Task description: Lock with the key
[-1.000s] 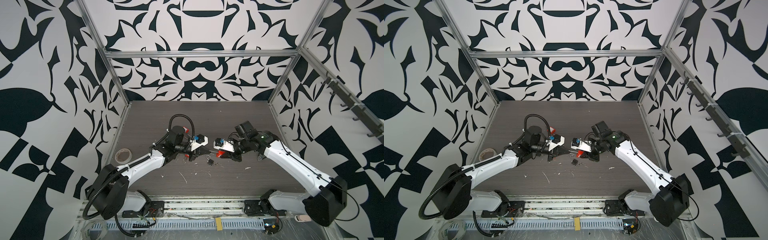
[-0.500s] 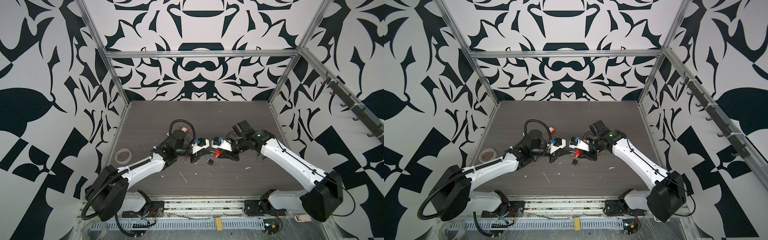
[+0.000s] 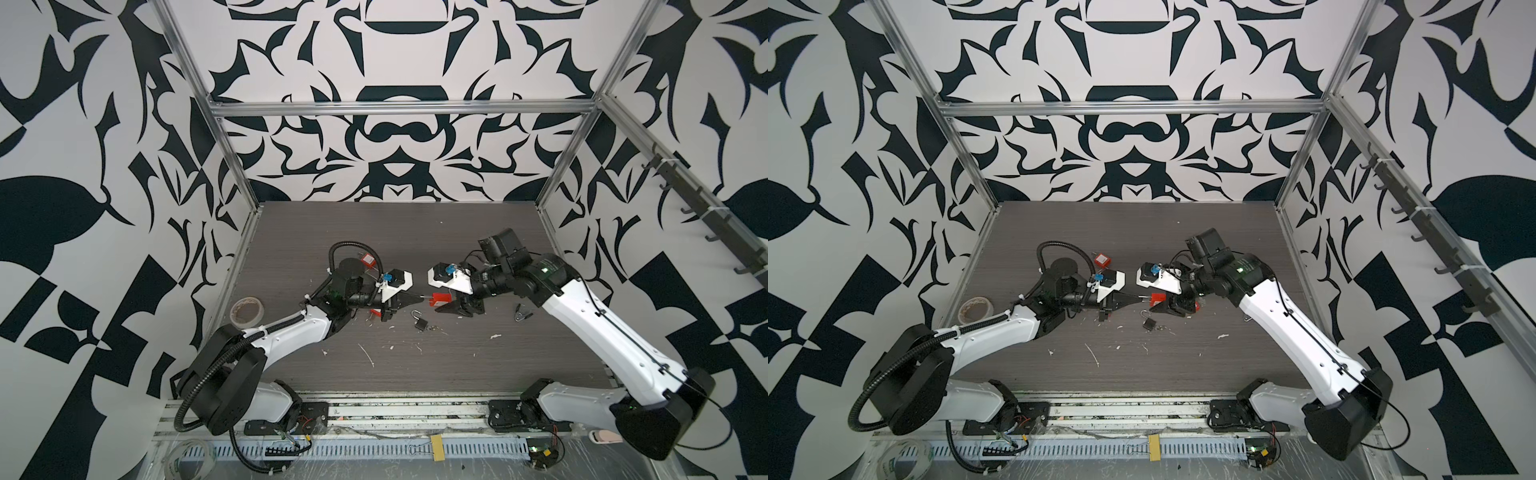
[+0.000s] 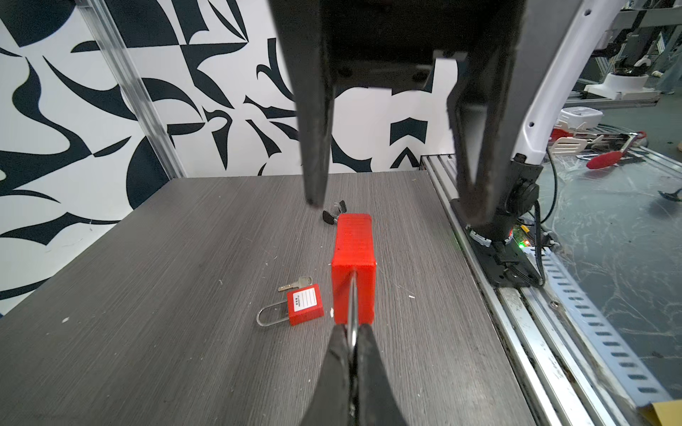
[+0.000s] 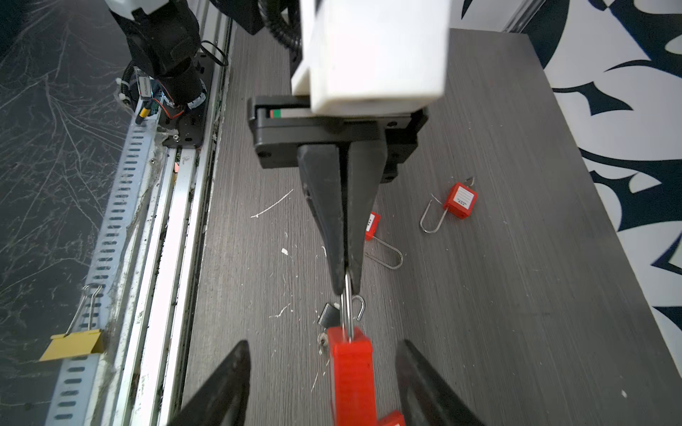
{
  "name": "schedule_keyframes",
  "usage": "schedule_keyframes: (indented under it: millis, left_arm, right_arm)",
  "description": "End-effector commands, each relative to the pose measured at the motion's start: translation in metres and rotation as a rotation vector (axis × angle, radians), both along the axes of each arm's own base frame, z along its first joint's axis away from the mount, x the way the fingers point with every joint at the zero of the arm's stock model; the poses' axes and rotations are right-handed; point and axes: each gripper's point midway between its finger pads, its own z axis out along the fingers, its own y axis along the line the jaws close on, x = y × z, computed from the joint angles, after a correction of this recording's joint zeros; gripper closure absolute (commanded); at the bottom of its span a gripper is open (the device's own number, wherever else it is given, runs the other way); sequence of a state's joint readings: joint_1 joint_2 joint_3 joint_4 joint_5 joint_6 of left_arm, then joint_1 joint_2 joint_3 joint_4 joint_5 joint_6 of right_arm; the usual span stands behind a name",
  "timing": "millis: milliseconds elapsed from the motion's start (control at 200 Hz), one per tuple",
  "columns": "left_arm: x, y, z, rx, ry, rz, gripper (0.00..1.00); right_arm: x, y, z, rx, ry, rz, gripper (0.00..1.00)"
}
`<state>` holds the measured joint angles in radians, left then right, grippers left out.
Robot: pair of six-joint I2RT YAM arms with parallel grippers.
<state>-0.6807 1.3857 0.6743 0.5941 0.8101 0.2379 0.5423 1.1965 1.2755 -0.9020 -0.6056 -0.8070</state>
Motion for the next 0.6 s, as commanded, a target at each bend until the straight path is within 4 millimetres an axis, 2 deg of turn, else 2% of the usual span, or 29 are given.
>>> schedule_keyframes:
  millis: [0, 205, 595]
  left_arm:
    - [-0.004, -0.003, 0.018, -0.052, -0.032, -0.046, 1.0]
    - [-0.007, -0.002, 0.017, -0.052, -0.021, -0.064, 1.0]
    - [-0.009, -0.003, 0.024, -0.06, -0.017, -0.079, 1.0]
  right_arm:
    - [-0.01, -0.025, 0.006, -0.067, 0.01, -0.062, 0.35]
    - [0.007, -0.053, -0.016, -0.171, 0.007, -0.174, 0.36]
    - [0.021, -0.046, -0.054, -0.206, 0.095, -0.156, 0.41]
